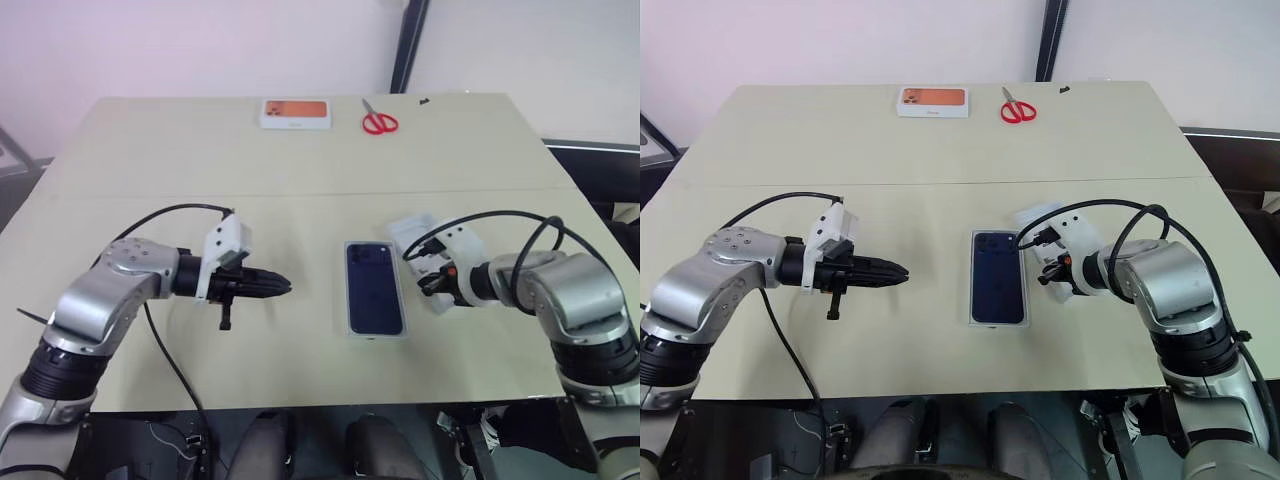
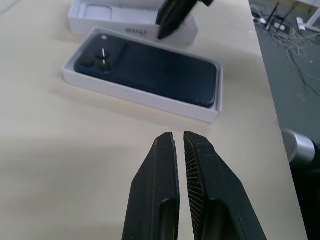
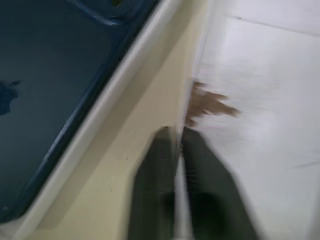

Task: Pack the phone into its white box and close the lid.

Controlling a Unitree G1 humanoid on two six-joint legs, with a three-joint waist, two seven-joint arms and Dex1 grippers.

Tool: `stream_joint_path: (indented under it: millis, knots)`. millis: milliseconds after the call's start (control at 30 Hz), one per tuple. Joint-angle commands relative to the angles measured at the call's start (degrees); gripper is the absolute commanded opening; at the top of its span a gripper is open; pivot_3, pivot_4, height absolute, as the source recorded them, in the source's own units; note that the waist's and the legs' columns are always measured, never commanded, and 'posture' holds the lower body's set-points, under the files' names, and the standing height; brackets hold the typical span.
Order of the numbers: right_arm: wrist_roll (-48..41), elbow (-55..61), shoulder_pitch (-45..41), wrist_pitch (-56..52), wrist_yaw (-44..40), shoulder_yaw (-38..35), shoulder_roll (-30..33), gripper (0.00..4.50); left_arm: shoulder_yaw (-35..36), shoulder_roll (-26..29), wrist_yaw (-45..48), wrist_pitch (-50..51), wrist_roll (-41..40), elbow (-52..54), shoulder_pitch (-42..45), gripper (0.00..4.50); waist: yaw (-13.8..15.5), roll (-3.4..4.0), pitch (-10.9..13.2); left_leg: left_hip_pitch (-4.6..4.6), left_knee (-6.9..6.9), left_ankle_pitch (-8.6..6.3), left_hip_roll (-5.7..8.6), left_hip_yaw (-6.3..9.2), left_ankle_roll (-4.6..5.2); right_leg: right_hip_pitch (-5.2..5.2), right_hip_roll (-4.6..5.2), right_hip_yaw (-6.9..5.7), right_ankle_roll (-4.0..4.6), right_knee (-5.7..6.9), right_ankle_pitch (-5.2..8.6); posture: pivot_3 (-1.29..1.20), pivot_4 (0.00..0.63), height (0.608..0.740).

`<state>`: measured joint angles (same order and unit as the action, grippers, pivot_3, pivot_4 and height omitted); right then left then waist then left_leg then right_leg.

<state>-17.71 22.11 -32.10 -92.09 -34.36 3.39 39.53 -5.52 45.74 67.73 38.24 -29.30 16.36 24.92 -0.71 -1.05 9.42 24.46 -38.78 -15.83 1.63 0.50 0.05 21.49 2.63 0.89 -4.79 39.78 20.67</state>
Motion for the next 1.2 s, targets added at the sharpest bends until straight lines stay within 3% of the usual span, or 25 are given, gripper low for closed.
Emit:
stream_joint_path:
  millis: [33,200,300,367,467,500,567,600,833,900,1033,1200]
  knots:
    - [-1.84,-0.39,-1.80,-0.41,1.37,-3.11,-0.72,0.04,0.98,-0.28,-1.05,-1.72,0.21,1.13,-0.31,0.36,-0.01,0.00,0.00,0.00,0.00,0.00,0.00,0.00,0.00,0.01,0.00,0.00,0.00,0.00,0.00,0.00,0.150,0.740]
    - [-5.80,-4.42,-8.60,-0.41,2.93,-10.20,-1.48,0.04,2.48,-0.45,-2.94,-3.48,0.61,-0.25,-1.73,0.36,-0.19,0.15,0.09,0.00,0.01,0.00,0.00,-0.01,0.00,0.04,0.00,0.00,0.00,0.01,0.00,0.00,0.150,0.740]
    - [-17.30,-10.13,-13.89,-0.41,4.16,-17.30,-3.09,0.04,4.18,-1.51,-5.49,-6.73,1.88,-2.43,-2.39,0.36,-0.17,0.17,0.10,0.00,0.06,0.00,0.00,-0.02,0.00,0.07,-0.01,0.00,0.00,0.03,0.00,0.00,0.150,0.740]
    - [-32.61,-15.52,-16.59,-0.41,9.15,-21.28,-4.27,0.04,5.28,-2.44,-6.95,-9.05,2.68,-4.06,-2.65,0.36,-0.20,0.16,0.10,0.00,0.09,0.00,0.00,-0.02,0.00,0.07,-0.01,-0.01,0.00,0.03,0.00,0.00,0.150,0.740]
    - [-57.23,-24.51,-19.07,-0.41,23.37,-23.60,-6.05,0.04,6.15,-3.47,-8.00,-12.75,4.10,-6.55,-2.90,0.36,-0.21,0.16,0.10,-0.01,0.09,0.00,-0.01,-0.02,0.00,0.02,0.00,-0.01,0.00,-0.01,0.00,0.00,0.150,0.740]
    - [-64.86,-27.83,-19.58,-0.41,29.45,-23.78,-6.80,0.04,6.22,-3.70,-8.24,-13.51,4.53,-7.36,-2.82,0.36,-0.19,0.16,0.10,-0.01,0.07,0.00,-0.01,-0.02,0.01,0.01,0.00,-0.02,0.00,-0.01,0.00,0.00,0.150,0.740]
    - [-87.66,-25.91,-13.77,11.75,47.69,-17.64,-8.76,0.04,6.12,-4.24,-9.51,-15.08,6.00,-9.42,-2.07,0.36,-0.10,0.15,0.10,-0.01,0.04,0.00,-0.02,-0.02,0.01,-0.01,0.01,-0.03,0.00,-0.01,0.00,0.00,0.150,0.740]
    - [-93.00,-23.60,-11.23,16.45,54.70,-16.69,-11.93,0.04,6.11,-4.45,-9.88,-15.47,6.40,-10.19,-1.73,0.36,-0.25,0.13,0.10,0.01,0.00,-0.01,-0.04,-0.02,0.02,-0.04,0.01,-0.08,0.00,-0.03,0.00,0.00,0.150,0.740]
    - [-95.29,3.08,0.65,44.17,99.86,-14.91,-45.58,0.04,6.36,-5.28,-10.89,-16.12,6.43,-11.46,-0.88,0.36,-1.54,0.17,0.10,0.29,-0.03,0.05,-0.07,-0.07,-0.07,0.32,-0.02,-0.08,-0.01,0.33,-0.01,0.00,0.150,0.740]
    - [-95.29,8.10,2.63,49.67,109.37,-12.59,-51.25,0.04,6.11,-5.49,-11.14,-16.22,6.67,-11.61,-0.81,0.36,-1.60,0.17,0.07,0.42,-0.07,0.23,-0.07,-0.06,-0.39,0.47,-0.02,-0.08,-0.02,0.36,-0.01,0.00,0.150,0.740]
    - [-95.29,13.37,7.51,55.58,117.77,-7.98,-52.67,0.04,5.15,-6.16,-11.47,-16.46,7.33,-12.22,0.14,0.36,-1.69,0.15,0.04,0.44,-0.08,0.24,-0.02,-0.04,-0.39,0.54,0.00,-0.06,-0.03,0.28,-0.01,0.00,0.150,0.740]
    - [-95.29,14.65,12.42,55.65,115.76,-4.57,-48.35,0.04,2.51,-7.63,-10.73,-17.23,9.42,-13.81,2.61,0.36,-1.97,0.17,0.03,0.46,0.05,0.32,-0.03,-0.07,-0.53,0.69,-0.06,0.00,-0.02,0.35,-0.01,0.00,0.150,0.740]
